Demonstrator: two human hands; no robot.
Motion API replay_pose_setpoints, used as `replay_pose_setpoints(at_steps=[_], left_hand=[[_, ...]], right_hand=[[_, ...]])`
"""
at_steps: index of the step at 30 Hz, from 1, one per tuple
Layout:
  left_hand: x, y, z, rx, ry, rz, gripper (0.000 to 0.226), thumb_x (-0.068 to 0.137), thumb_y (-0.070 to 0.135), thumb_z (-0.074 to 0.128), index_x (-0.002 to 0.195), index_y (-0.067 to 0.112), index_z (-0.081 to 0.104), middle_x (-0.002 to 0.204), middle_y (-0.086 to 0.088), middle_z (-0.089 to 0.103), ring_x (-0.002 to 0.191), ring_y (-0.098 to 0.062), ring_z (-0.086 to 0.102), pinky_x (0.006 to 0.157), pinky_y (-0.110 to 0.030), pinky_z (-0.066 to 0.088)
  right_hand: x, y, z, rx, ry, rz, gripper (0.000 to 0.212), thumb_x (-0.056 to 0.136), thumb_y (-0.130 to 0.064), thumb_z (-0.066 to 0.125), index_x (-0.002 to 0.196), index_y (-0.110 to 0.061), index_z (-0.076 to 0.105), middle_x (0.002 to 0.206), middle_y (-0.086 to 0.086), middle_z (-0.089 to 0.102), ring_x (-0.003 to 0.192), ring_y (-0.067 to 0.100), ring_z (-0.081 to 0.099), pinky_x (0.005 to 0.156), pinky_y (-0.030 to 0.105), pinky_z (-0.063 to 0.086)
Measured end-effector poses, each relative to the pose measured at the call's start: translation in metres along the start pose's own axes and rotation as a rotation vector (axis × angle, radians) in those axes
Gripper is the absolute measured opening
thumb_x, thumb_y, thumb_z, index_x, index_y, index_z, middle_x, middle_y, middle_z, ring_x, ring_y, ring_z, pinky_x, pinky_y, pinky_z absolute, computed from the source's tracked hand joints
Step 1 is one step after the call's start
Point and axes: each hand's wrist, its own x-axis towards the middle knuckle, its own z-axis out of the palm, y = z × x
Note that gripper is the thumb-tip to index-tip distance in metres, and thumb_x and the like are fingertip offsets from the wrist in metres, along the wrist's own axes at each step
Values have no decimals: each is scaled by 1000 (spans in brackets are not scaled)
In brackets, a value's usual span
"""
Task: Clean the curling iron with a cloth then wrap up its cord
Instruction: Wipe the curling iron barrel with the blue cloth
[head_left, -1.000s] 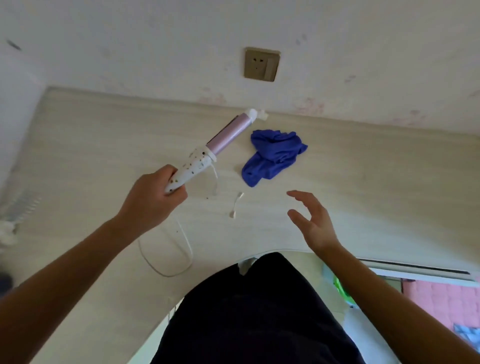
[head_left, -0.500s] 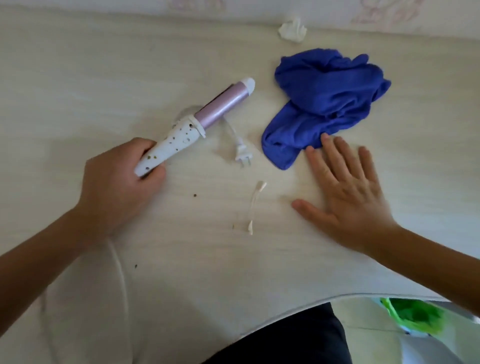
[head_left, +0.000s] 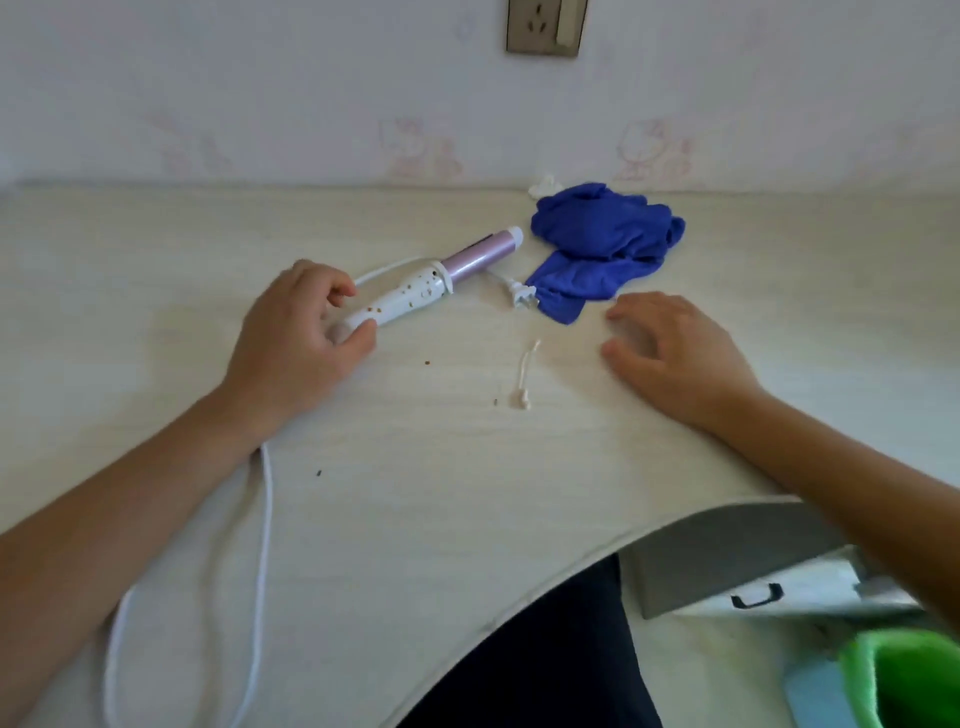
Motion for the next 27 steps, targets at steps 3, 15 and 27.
replay_pose_setpoints(at_steps=[3,15,27], left_hand=[[-8,-1,-3,26,-71,-69,29,78,36,69,101,19,69,94,2,63,87,-24,61,77,-40,51],[-8,-13,1,136,-153,-152,11,84,36,66,88,31,58,79,11,57,69,-16,59,59,-32,37],[15,-16,-7,2,-342,-286,16,82,38,57,75,24,56,58,1,59,52,-20,56,50,-33,39]], right_hand=[[-8,-8,6,62,91,40,27,91,-35,62,114,-24,70,122,-5,68,117,21,58,96,33,45],[49,-18,11,274,375,45,35,88,-22,67,123,-23,67,128,-4,63,118,20,55,102,35,44],[172,-4,1,63,-85,232,58,69,-56,69,122,-37,58,107,-9,71,103,23,63,89,42,53]])
